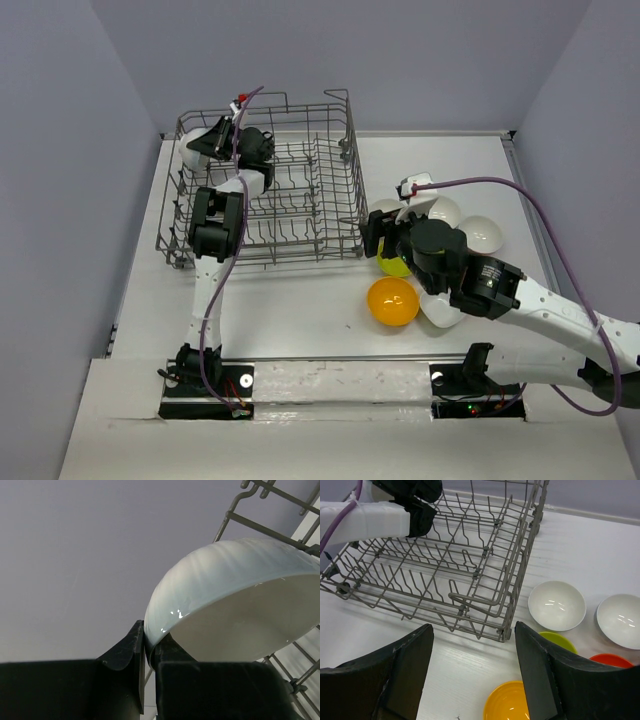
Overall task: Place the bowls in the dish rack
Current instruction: Insert the bowl into the dish rack.
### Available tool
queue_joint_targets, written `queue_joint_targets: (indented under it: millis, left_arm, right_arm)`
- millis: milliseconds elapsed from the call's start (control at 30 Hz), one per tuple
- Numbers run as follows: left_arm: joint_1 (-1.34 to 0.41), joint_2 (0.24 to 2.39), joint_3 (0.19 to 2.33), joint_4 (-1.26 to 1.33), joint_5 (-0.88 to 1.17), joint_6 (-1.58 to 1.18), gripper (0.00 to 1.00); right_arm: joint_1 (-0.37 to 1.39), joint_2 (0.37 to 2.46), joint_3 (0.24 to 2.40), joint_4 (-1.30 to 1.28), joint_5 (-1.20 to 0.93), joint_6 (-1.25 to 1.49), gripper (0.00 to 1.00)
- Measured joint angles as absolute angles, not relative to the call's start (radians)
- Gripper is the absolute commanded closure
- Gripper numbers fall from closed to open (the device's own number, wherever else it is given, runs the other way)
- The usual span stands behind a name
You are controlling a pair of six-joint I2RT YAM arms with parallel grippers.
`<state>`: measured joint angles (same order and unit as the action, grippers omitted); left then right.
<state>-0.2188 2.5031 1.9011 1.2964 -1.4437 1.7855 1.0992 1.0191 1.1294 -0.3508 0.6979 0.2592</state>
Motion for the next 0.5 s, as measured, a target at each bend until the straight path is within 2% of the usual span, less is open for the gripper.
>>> queue_joint_targets:
  millis: [500]
  left_arm:
    - [-0.208, 2.506, 1.920, 1.311, -1.448, 1.924, 1.00]
  right_arm:
    - [1.099, 1.008, 1.129, -0.350, 0.699, 0.258, 0.27]
